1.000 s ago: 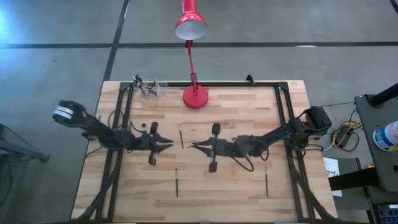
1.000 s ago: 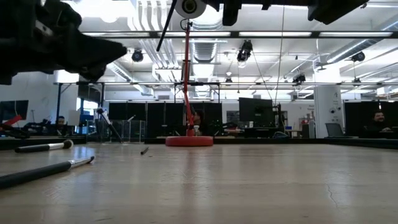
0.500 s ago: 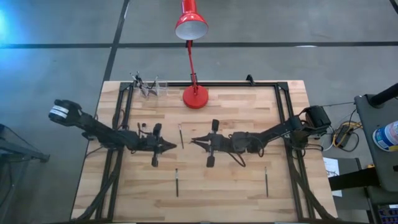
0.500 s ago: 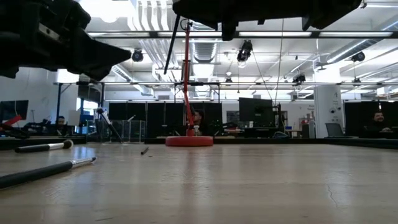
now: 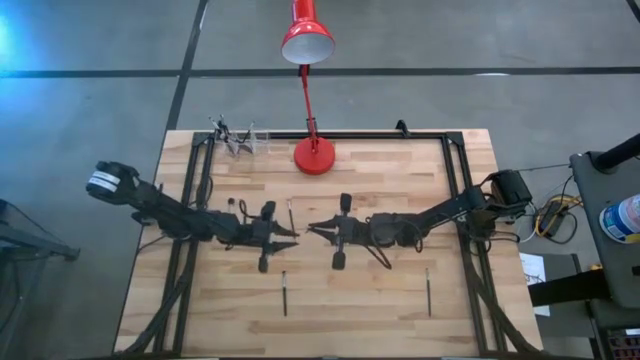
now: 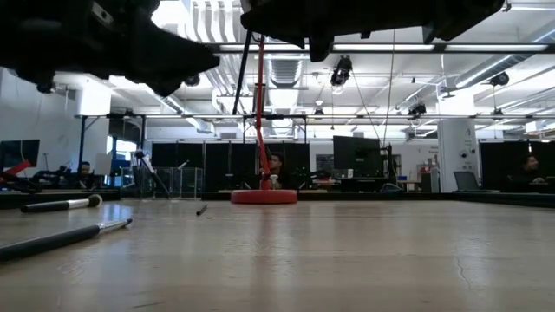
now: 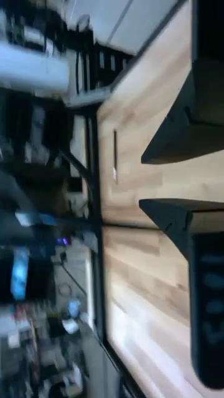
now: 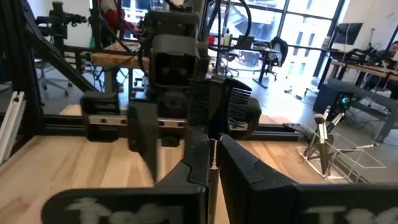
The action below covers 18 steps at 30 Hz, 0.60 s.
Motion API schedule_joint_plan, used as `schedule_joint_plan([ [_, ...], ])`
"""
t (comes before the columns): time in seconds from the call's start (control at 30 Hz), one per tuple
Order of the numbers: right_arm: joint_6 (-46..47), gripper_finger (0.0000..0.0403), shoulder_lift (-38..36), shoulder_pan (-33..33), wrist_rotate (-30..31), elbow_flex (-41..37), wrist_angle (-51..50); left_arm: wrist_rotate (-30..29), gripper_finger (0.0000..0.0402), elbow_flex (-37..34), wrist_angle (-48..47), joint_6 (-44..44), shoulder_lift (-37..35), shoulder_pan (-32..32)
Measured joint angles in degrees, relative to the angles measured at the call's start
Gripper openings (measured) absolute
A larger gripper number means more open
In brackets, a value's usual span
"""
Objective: Pick & Place Makeup Supplies
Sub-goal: Put the makeup brush into the transparent organizer
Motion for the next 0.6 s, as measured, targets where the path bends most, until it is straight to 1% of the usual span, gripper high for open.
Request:
schedule_joint_plan([
  [0.07,0.5,0.0013,0.0,0.0,-0.2,0.0,-0.1,1.4,0.0101,0.7,0.0,0.6,0.2,0.0],
  [0.17,0.9,0.0013,0.0,0.0,-0.6,0.0,-0.2,1.5,0.0107,1.6,0.3,0.7,0.5,0.0],
  [0.3,0.7,0.0013,0.0,0.0,-3.4,0.0,0.3,1.4,0.0108,2.6,0.1,0.7,0.8,0.0],
  [0.6,0.7,0.0013,0.0,0.0,-5.1,0.0,0.7,1.1,0.0108,6.5,-0.9,2.3,2.9,0.1],
])
